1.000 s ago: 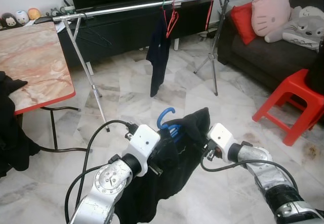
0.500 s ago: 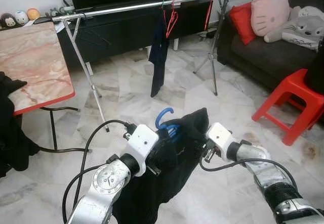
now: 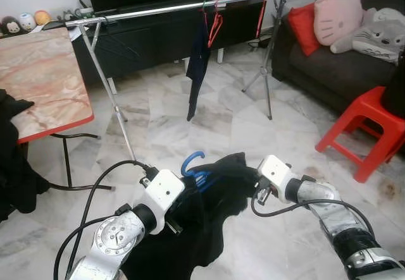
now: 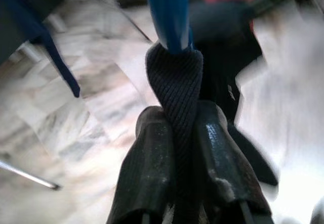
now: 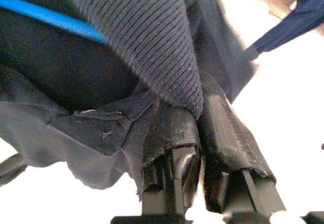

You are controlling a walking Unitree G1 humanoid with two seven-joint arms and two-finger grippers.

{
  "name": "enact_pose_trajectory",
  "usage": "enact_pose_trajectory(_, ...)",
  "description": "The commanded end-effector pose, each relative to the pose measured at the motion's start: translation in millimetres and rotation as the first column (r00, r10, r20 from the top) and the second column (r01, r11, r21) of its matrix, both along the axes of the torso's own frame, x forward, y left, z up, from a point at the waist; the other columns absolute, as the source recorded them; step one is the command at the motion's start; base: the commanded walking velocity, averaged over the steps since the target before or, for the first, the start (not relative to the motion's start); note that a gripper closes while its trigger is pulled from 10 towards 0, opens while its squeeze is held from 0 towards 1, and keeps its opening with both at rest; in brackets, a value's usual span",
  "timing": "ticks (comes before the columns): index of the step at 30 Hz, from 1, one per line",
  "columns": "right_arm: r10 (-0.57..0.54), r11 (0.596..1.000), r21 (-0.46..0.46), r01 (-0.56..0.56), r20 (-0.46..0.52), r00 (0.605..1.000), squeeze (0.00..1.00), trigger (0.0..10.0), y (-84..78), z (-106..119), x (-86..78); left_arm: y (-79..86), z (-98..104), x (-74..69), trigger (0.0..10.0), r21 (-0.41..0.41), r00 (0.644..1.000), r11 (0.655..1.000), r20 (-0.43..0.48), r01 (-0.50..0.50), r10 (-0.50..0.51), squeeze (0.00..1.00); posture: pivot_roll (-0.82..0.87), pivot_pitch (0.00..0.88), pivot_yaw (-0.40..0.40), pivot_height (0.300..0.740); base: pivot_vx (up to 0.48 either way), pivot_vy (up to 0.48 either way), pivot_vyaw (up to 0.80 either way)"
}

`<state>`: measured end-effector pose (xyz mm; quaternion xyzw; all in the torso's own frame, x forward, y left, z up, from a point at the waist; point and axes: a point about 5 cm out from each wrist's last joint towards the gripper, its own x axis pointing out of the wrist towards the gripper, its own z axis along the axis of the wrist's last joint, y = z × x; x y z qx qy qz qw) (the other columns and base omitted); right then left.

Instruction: Hang hanger

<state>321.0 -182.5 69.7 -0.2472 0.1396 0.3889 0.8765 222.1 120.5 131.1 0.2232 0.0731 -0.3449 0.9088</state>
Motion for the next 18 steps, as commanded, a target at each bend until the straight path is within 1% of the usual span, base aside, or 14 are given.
enact_pose_trajectory(1, 0.013, 1.000, -0.019, -0.013, 0.004, 1.000, 0.00, 0.0, -1.4, 4, 2.9, 10.9, 2, -6.0, 10.0, 0.146, 0.998, 0.987, 0.019, 0.061, -0.064, 0.00, -0.06, 0.000, -0.022, 0.740, 0.000, 0.000, 0.00)
enact_pose_trajectory(2, 0.015, 1.000, -0.019, -0.015, 0.003, 1.000, 0.00, 0.0, -1.3, 4, 3.2, 12.8, 2, -6.9, 10.0, 0.172, 0.997, 0.982, 0.015, 0.073, -0.076, 0.00, -0.05, 0.000, -0.024, 0.740, 0.000, 0.000, 0.00)
enact_pose_trajectory(6, 0.020, 1.000, -0.018, -0.020, -0.003, 1.000, 0.00, 0.0, -0.7, 3, 2.7, 17.6, 3, -9.1, 10.0, 0.180, 0.996, 0.979, -0.011, 0.092, -0.091, 0.00, -0.05, 0.000, -0.028, 0.740, 0.000, 0.000, 0.00)
enact_pose_trajectory(7, 0.034, 0.999, -0.029, -0.034, -0.014, 0.999, 0.00, 0.0, -0.6, 1, 1.3, 26.8, 4, -12.0, 10.0, 0.209, 0.993, 0.971, -0.047, 0.114, -0.107, 0.00, -0.05, 0.000, -0.028, 0.740, 0.000, 0.000, 0.00)
enact_pose_trajectory(9, 0.041, 0.998, -0.038, -0.042, -0.022, 0.999, 0.00, 0.0, -1.1, 0, 0.6, 34.7, 5, -14.1, 10.0, 0.226, 0.990, 0.965, -0.075, 0.131, -0.117, 0.00, -0.05, 0.000, -0.028, 0.740, 0.000, 0.000, 0.00)
enact_pose_trajectory(12, 0.045, 0.998, -0.042, -0.046, -0.031, 0.998, 0.00, 0.0, -1.9, 0, 0.4, 45.6, 8, -16.8, 10.0, 0.214, 0.986, 0.966, -0.108, 0.145, -0.124, 0.00, -0.05, 0.000, -0.028, 0.740, 0.000, 0.000, 0.00)
enact_pose_trajectory(14, 0.057, 0.997, -0.048, -0.059, -0.047, 0.997, 0.00, 0.0, -2.2, -1, -0.6, 58.6, 15, -16.4, 10.0, 0.188, 0.987, 0.972, -0.104, 0.139, -0.121, 0.00, -0.04, 0.000, -0.029, 0.740, 0.000, 0.000, 0.00)
enact_pose_trajectory(15, 0.058, 0.997, -0.053, -0.060, -0.051, 0.997, 0.00, 0.0, -2.4, -2, -0.9, 60.5, 15, -17.4, 10.0, 0.183, 0.985, 0.972, -0.112, 0.149, -0.130, 0.00, -0.04, 0.000, -0.029, 0.740, 0.000, 0.000, 0.00)
enact_pose_trajectory(16, 0.058, 0.996, -0.061, -0.061, -0.058, 0.997, 0.00, 0.0, -2.6, -4, -1.6, 61.9, 17, -21.4, 10.0, 0.161, 0.978, 0.970, -0.136, 0.180, -0.158, 0.00, -0.04, 0.000, -0.030, 0.740, 0.000, 0.000, 0.00)
enact_pose_trajectory(18, 0.057, 0.996, -0.061, -0.061, -0.070, 0.996, 0.00, 0.0, -2.5, -6, -2.3, 63.8, 19, -26.1, 10.0, 0.128, 0.970, 0.970, -0.160, 0.205, -0.183, 0.00, -0.04, 0.000, -0.030, 0.740, 0.000, 0.000, 0.00)
